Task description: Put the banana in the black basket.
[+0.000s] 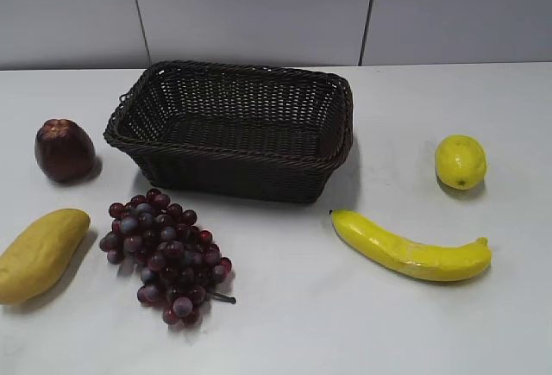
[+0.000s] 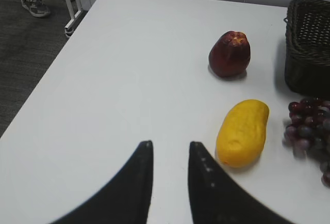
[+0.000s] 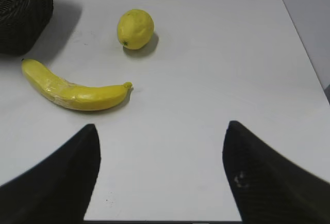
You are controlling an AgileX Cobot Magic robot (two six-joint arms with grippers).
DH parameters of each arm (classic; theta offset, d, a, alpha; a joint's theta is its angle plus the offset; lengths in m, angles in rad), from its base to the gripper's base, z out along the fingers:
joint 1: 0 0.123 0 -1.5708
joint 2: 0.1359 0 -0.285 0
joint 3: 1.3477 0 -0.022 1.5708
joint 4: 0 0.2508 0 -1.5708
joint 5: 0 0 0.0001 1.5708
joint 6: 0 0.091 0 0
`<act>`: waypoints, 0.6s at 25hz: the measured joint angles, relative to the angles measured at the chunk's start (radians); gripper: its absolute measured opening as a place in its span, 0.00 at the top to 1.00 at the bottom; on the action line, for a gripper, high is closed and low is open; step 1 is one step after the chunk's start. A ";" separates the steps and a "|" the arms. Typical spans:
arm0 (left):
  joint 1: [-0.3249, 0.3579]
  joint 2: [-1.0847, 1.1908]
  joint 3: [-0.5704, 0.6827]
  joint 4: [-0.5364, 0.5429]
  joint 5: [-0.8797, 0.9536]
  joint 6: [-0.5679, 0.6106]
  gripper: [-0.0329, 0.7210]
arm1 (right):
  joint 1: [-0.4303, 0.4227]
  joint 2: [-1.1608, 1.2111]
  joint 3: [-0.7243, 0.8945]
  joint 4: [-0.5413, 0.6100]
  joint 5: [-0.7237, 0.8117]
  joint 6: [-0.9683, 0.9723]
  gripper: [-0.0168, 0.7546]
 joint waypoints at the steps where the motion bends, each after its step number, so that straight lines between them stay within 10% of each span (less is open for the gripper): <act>1: 0.000 0.000 0.000 0.000 0.000 0.000 0.65 | 0.000 0.000 0.000 0.000 0.000 0.000 0.21; 15: 0.000 0.000 0.000 0.000 0.000 0.000 0.65 | 0.000 0.263 -0.028 0.029 -0.438 0.001 0.21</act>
